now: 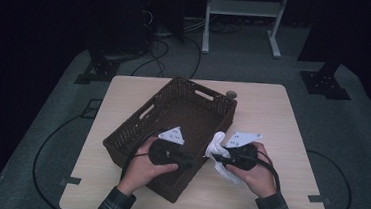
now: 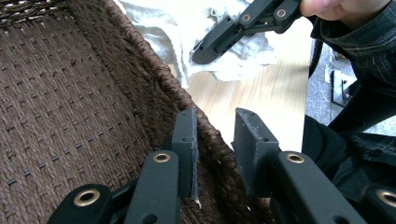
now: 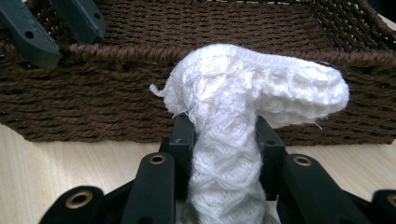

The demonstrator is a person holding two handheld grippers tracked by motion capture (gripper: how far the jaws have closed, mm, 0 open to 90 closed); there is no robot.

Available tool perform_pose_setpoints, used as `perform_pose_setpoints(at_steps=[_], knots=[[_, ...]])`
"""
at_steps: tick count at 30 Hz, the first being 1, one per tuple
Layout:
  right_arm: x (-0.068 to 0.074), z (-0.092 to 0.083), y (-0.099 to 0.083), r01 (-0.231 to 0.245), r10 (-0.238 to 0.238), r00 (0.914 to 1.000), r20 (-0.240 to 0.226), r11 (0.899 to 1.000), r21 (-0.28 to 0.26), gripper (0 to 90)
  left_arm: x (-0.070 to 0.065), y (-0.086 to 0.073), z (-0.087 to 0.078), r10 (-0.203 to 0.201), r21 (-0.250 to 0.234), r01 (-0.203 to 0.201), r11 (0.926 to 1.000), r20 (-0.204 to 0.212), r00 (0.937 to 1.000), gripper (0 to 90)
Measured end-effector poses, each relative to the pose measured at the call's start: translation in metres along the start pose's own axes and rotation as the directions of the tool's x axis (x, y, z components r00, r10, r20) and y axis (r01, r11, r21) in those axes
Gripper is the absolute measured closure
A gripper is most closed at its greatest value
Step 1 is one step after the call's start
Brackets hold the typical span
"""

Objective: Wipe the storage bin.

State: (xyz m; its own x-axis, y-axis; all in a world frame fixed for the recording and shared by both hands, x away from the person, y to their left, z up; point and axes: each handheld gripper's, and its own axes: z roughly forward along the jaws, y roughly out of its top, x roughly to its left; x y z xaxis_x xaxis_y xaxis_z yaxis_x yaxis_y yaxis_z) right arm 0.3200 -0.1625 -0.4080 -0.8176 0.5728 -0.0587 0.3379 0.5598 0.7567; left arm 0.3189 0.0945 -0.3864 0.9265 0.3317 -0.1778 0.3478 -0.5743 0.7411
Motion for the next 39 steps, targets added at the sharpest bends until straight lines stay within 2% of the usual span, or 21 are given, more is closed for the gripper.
perform_pose_setpoints(at_steps=[7,14,21,39], knots=[[-0.001,0.012,-0.002,-0.010,0.010,0.9999,0.001,1.000,0.009,66.6,0.000,0.000,0.000,0.001,-0.001,-0.001,1.0000,-0.001,1.0000,69.5],[0.003,0.029,-0.005,0.005,-0.004,1.0000,-0.005,0.999,0.051,66.6,0.000,0.000,0.000,-0.001,-0.001,0.001,1.0000,-0.002,1.0000,69.6],[0.001,0.033,-0.009,-0.005,0.005,0.9999,-0.010,0.998,0.058,66.6,-0.001,0.000,0.000,0.000,-0.001,0.000,1.0000,-0.003,1.0000,69.6],[-0.002,0.055,-0.024,-0.018,0.020,0.9996,-0.017,0.990,0.138,66.6,-0.001,0.000,0.000,0.001,-0.001,-0.001,1.0000,-0.005,1.0000,69.5]])
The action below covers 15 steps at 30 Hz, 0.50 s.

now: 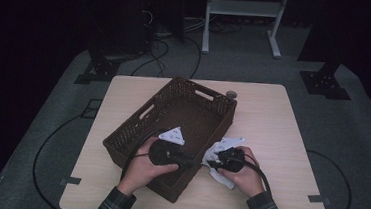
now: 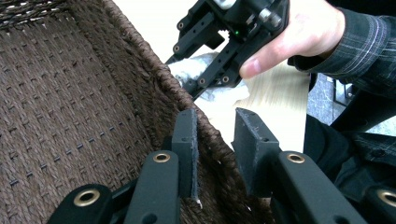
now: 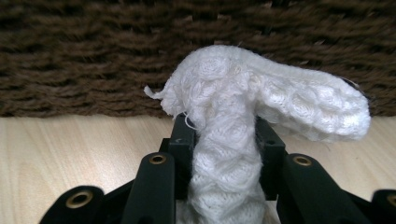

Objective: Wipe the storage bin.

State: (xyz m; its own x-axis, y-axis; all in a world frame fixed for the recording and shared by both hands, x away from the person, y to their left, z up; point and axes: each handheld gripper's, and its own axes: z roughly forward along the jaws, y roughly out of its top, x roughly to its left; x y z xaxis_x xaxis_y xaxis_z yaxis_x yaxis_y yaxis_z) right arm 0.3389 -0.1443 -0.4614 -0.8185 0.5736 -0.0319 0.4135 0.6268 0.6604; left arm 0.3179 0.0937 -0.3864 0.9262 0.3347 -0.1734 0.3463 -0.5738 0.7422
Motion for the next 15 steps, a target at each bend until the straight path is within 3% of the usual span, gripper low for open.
perform_pose_setpoints(at_steps=[15], knots=[[0.0034,0.0112,-0.0075,-0.002,0.003,0.9999,-0.016,0.999,0.036,66.7,0.0002,0.0000,0.0000,0.003,0.000,-0.003,1.0000,0.000,1.0000,69.4]])
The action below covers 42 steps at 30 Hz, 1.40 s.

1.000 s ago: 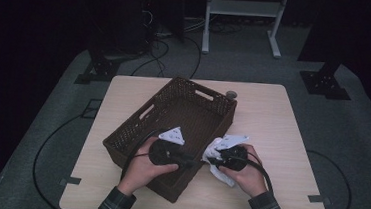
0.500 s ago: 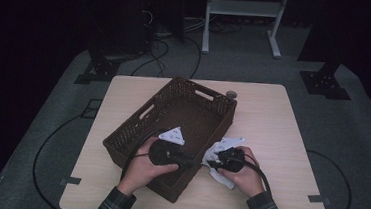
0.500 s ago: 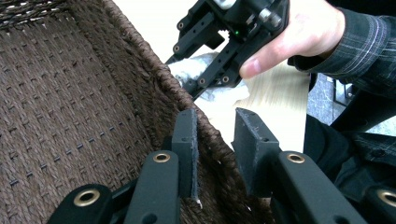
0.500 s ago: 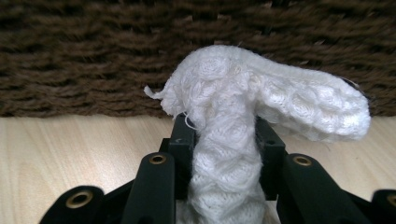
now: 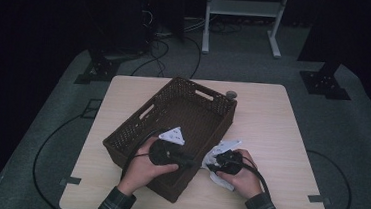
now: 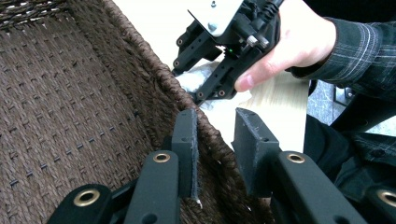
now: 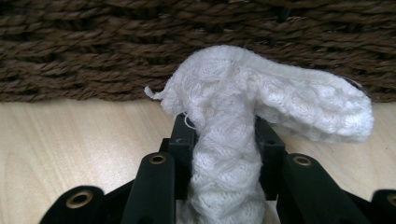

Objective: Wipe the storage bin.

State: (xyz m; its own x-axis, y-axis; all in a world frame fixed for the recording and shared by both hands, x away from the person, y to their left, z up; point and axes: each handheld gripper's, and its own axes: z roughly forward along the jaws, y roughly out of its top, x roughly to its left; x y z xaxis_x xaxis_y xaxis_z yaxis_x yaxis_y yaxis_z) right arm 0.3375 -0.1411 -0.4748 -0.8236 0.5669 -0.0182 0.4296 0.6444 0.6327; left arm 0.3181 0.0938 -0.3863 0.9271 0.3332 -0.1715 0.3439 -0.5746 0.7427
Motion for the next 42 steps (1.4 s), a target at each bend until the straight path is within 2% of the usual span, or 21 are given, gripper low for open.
perform_pose_setpoints(at_steps=[12,16,34,42], knots=[[0.015,-0.009,0.007,0.038,-0.038,0.9991,-0.020,0.999,0.008,66.8,0.000,0.000,0.000,0.000,-0.001,0.000,1.0000,0.000,1.0000,69.5],[0.016,-0.017,0.011,0.056,-0.057,0.9983,-0.013,0.998,-0.021,67.0,0.000,0.000,0.000,-0.001,-0.001,0.001,1.0000,0.000,1.0000,69.4],[0.020,-0.051,0.024,0.061,-0.063,0.9980,-0.009,0.988,-0.140,67.1,0.000,0.000,0.000,-0.001,-0.001,0.001,1.0000,0.000,1.0000,69.4],[0.022,-0.061,0.027,0.077,-0.079,0.9968,-0.007,0.983,-0.164,67.0,0.000,0.000,0.000,0.000,-0.001,0.000,1.0000,-0.002,1.0000,69.4]])
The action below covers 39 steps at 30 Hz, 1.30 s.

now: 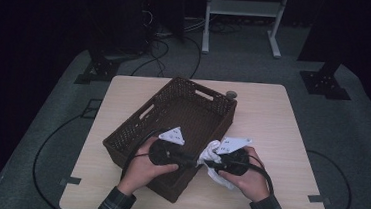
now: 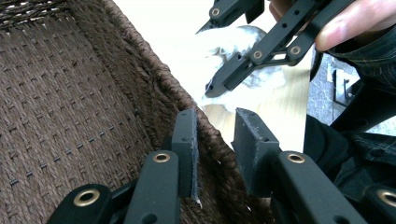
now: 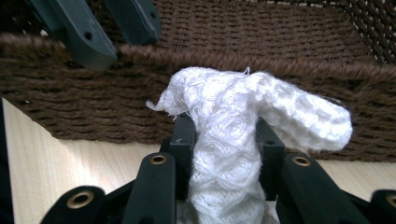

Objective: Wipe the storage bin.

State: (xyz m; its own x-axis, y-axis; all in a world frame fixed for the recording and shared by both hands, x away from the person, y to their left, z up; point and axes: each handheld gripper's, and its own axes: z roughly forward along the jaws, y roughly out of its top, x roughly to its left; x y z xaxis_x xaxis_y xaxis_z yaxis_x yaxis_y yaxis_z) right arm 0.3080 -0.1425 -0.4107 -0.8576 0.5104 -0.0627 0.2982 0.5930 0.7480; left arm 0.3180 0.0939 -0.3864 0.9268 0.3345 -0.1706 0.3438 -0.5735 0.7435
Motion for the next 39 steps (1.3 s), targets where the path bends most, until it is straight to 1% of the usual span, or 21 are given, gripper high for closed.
perform_pose_setpoints(at_steps=[3,8,10,11,16,22,23,25,28,33,36,39], knots=[[0.002,-0.005,0.002,-0.004,0.004,1.0000,-0.006,1.000,-0.013,67.0,0.000,0.000,0.000,-0.003,0.000,0.003,1.0000,0.001,1.0000,69.5],[0.004,-0.010,0.006,0.002,-0.002,1.0000,-0.009,0.999,-0.033,67.0,0.000,0.000,0.000,-0.002,0.000,0.002,1.0000,0.001,1.0000,69.5],[0.006,-0.011,0.007,0.001,-0.001,0.9999,-0.013,0.999,-0.034,67.0,0.000,0.000,0.000,-0.003,0.000,0.003,1.0000,0.001,1.0000,69.5],[0.007,-0.010,0.007,0.007,-0.007,0.9998,-0.017,1.000,-0.026,67.0,0.000,0.000,0.000,-0.002,0.000,0.002,1.0000,0.001,1.0000,69.4],[0.012,0.004,0.005,0.014,-0.013,0.9994,-0.033,1.000,0.005,67.0,0.000,0.000,0.000,-0.002,0.000,0.002,1.0000,-0.001,1.0000,69.4],[0.011,0.013,0.001,0.008,-0.007,0.9990,-0.044,1.000,0.020,67.0,0.000,0.000,0.000,0.001,0.001,-0.001,1.0000,-0.003,1.0000,69.4],[0.010,0.015,0.000,0.015,-0.014,0.9989,-0.045,1.000,0.027,67.0,-0.001,0.000,0.000,-0.001,0.003,0.001,1.0000,-0.002,1.0000,69.5],[0.011,0.019,-0.001,0.007,-0.006,0.9989,-0.046,0.999,0.039,67.0,-0.001,0.000,0.000,-0.003,0.003,0.003,1.0000,-0.002,1.0000,69.5],[0.012,0.026,-0.004,0.011,-0.008,0.9988,-0.048,0.997,0.071,67.0,-0.001,0.000,0.000,-0.002,0.003,0.002,1.0000,-0.002,1.0000,69.4],[0.012,0.035,-0.009,0.012,-0.007,0.9985,-0.053,0.995,0.098,67.1,-0.001,0.000,0.000,0.005,0.004,-0.005,1.0000,-0.004,1.0000,69.4],[0.012,0.042,-0.014,0.003,0.004,0.9984,-0.056,0.992,0.126,67.0,-0.001,0.000,0.000,0.003,0.000,-0.003,1.0000,-0.006,1.0000,69.3],[0.012,0.048,-0.018,0.000,0.009,0.9981,-0.061,0.990,0.140,67.1,-0.001,0.000,0.000,0.009,0.001,-0.009,1.0000,-0.010,0.9999,69.2]])
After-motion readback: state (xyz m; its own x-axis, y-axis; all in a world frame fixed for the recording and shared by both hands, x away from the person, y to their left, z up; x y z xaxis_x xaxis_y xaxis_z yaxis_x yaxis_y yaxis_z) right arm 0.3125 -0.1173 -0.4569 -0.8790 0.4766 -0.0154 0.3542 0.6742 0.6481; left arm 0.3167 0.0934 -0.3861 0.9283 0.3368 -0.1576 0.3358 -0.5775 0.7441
